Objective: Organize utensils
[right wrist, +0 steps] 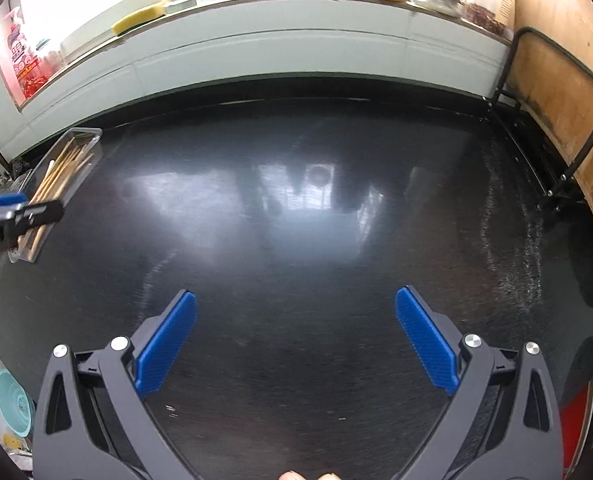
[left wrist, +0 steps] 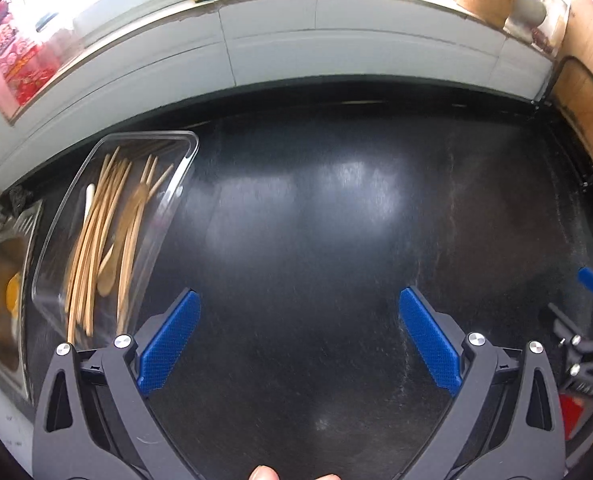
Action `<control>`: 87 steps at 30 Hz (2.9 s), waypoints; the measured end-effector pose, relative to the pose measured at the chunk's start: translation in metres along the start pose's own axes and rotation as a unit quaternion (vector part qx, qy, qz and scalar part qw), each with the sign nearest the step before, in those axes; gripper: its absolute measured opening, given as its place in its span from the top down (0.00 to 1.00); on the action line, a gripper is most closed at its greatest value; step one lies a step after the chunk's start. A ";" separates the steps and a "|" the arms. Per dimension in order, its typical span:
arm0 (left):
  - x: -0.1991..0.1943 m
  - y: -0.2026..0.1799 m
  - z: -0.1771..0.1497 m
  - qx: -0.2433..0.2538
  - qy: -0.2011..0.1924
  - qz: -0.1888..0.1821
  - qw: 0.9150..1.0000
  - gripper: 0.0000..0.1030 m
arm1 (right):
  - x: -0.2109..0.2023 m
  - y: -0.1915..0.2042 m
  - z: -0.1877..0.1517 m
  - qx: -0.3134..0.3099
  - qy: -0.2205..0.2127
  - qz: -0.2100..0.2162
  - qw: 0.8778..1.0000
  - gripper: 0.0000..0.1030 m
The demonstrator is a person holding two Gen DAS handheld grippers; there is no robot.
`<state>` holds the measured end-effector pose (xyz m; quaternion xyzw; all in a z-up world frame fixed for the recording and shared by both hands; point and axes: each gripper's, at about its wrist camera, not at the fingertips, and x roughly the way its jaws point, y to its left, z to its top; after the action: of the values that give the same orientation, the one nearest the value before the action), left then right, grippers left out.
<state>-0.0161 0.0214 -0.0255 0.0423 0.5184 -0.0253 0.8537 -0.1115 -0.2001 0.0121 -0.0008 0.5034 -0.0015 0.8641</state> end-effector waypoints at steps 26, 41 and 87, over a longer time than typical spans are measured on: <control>0.017 -0.048 -0.026 -0.014 0.048 0.004 0.999 0.06 | 0.016 -0.030 -0.003 0.024 0.055 0.030 0.998 0.06; 0.030 -0.059 -0.023 -0.009 0.058 -0.010 0.998 0.06 | 0.010 -0.046 -0.010 0.034 0.053 0.020 0.998 0.06; 0.035 -0.069 -0.017 0.005 0.056 -0.010 0.998 0.06 | 0.014 -0.056 -0.014 0.049 0.062 0.022 0.997 0.06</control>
<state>-0.0211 -0.0460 -0.0676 0.0424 0.5654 -0.0341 0.8230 -0.1175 -0.2557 -0.0066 0.0533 0.5550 -0.0070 0.8301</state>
